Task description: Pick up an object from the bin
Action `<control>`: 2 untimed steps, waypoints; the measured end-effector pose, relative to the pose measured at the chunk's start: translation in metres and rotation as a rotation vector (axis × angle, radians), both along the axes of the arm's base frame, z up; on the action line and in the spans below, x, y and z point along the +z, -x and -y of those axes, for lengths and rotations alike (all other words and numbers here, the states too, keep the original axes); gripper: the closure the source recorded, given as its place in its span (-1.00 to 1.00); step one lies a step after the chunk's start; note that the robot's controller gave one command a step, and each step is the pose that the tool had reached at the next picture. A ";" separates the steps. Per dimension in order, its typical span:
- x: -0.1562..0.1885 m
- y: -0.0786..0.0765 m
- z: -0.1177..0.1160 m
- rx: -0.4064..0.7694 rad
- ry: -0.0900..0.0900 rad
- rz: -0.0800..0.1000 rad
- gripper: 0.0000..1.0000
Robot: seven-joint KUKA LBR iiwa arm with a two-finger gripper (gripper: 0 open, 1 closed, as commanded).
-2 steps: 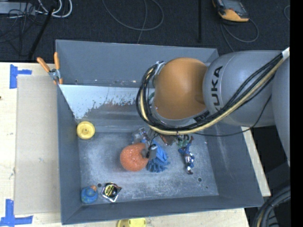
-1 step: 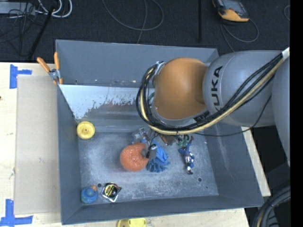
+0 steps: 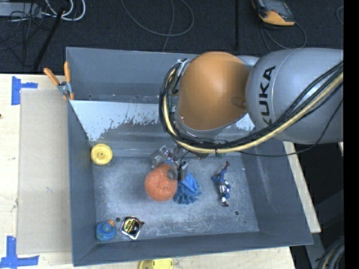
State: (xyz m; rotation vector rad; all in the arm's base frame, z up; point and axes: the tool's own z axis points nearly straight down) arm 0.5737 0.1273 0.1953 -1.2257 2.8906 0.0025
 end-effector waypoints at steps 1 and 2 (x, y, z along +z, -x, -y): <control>0.000 0.000 0.000 -0.001 0.000 0.000 1.00; 0.098 0.003 -0.028 0.023 0.000 0.001 1.00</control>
Offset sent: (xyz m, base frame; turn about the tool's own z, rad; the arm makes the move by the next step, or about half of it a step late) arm -0.0038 0.0277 0.0980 -0.0303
